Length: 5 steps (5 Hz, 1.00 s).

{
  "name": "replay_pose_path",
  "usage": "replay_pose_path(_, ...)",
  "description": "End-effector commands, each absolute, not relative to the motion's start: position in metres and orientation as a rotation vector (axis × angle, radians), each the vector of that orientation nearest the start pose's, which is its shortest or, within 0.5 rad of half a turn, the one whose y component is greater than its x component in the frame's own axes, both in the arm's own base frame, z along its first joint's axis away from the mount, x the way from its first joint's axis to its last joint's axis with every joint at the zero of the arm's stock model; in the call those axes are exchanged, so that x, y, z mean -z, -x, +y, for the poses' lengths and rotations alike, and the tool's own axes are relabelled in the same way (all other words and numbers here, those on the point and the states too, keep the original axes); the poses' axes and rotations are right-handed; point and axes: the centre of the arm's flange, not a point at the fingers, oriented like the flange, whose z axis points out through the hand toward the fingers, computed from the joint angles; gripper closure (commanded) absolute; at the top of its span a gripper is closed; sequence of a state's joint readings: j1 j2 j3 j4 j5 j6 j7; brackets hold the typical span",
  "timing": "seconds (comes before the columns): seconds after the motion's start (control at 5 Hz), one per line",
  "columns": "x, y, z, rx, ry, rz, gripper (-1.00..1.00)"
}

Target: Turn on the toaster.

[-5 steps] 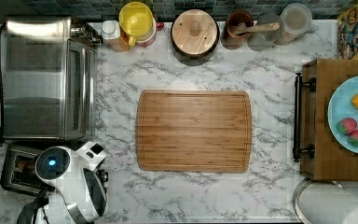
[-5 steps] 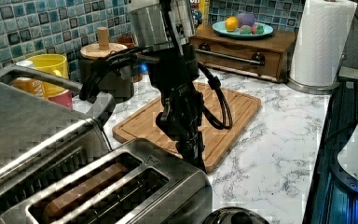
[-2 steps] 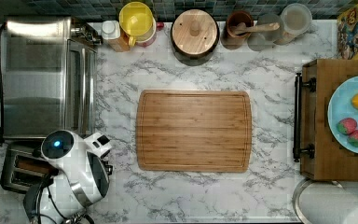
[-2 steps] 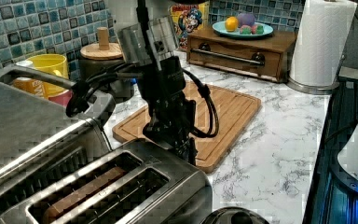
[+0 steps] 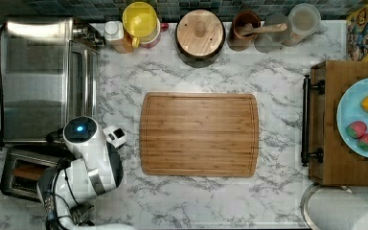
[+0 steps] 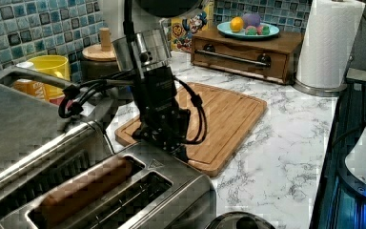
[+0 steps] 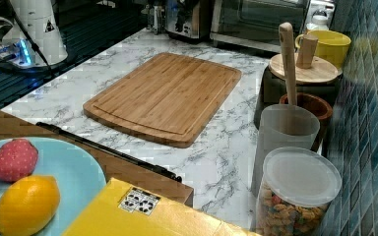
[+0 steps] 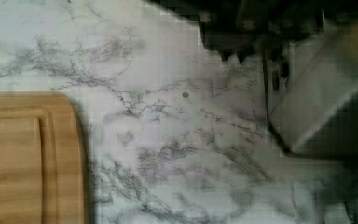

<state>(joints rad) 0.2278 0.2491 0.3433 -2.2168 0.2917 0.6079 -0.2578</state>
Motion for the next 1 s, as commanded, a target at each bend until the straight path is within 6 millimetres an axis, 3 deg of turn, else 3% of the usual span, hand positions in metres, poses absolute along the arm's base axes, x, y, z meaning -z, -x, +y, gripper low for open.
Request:
replay_pose_path(0.2,-0.3229,-0.4735,0.3391,-0.334,2.908,0.194,1.00)
replay_pose_path(1.0,-0.3229,-0.4735,0.3392,-0.334,2.908,0.194,1.00)
